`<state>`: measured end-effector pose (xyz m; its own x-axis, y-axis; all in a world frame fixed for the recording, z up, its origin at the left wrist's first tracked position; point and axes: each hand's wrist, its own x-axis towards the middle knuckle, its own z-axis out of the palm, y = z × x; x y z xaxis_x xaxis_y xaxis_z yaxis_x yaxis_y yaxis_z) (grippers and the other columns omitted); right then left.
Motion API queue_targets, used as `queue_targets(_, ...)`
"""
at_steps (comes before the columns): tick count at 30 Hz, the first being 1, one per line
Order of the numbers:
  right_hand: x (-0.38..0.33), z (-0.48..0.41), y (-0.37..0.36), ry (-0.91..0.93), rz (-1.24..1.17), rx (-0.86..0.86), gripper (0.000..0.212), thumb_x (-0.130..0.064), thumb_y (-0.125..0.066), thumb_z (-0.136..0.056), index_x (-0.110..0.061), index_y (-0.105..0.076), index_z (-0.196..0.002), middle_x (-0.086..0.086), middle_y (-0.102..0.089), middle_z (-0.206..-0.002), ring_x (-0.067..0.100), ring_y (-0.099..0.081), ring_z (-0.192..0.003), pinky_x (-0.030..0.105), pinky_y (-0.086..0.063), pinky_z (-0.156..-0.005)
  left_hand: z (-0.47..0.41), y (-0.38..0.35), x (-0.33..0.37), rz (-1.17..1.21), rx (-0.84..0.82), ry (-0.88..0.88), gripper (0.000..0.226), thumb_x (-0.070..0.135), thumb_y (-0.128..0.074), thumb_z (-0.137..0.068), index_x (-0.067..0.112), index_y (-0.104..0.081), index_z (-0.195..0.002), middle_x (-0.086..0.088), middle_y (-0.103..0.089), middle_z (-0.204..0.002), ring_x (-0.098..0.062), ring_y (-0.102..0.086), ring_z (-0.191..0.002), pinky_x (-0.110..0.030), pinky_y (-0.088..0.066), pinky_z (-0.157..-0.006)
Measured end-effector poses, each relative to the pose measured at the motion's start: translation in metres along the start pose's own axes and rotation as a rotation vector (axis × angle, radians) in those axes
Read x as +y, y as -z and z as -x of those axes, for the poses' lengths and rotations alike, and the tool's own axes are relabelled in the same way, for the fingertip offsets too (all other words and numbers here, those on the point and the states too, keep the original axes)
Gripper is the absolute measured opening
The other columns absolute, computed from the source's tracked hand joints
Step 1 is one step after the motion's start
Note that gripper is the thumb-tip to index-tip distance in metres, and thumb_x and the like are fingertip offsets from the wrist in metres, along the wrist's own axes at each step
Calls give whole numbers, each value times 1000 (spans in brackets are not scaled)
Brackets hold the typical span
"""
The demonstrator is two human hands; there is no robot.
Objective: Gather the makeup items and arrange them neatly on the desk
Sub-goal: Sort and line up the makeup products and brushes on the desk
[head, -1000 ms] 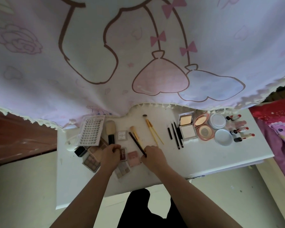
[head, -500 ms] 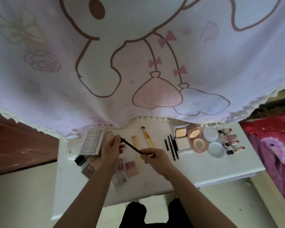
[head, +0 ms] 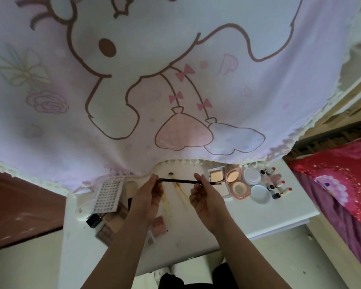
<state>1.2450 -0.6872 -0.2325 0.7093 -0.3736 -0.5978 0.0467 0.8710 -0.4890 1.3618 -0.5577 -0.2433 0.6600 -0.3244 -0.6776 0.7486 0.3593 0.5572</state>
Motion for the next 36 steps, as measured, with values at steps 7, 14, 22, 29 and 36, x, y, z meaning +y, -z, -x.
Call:
queue_targets(7,10,5,-3,184,470,118,34,-36,-45,-104,-12,-68,-104,-2,-65,-74,13,-63,-73,26,-47,-68,15,-19,-32,33,53,139,11,10,-66,-90,0,-67,-94,-9,-69,-78,-8,-64,-58,-17,-56,-56)
queue_targets(14,13,11,0,289,555,208,34,-37,-43,-104,-12,-67,-98,0,-62,-74,13,-61,-73,28,-49,-70,20,-36,-43,166,141,209,10,4,-64,-91,-4,-64,-85,-15,-68,-73,-10,-61,-57,-16,-55,-53)
queue_targets(22,-55,6,33,471,478,456,45,-48,-45,-102,-13,-60,-79,4,-51,-60,15,-46,-55,28,-41,-57,-1,28,-4,264,296,49,13,11,-59,-96,6,-58,-83,-5,-65,-67,-7,-60,-50,-14,-53,-51)
queue_targets(29,-32,8,36,455,969,279,24,-32,-41,-106,-24,-59,-92,-4,-58,-71,18,-54,-70,31,-44,-68,-6,28,-15,190,151,106,10,10,-60,-94,3,-61,-89,-8,-64,-83,-10,-62,-67,-16,-57,-57)
queue_targets(36,-18,20,33,331,1709,-10,45,-61,-34,-99,-28,-64,-93,-6,-66,-78,9,-60,-71,28,-46,-65,4,8,-16,-17,3,115,11,19,-60,-95,10,-66,-96,-4,-72,-85,-12,-64,-77,-26,-55,-64)
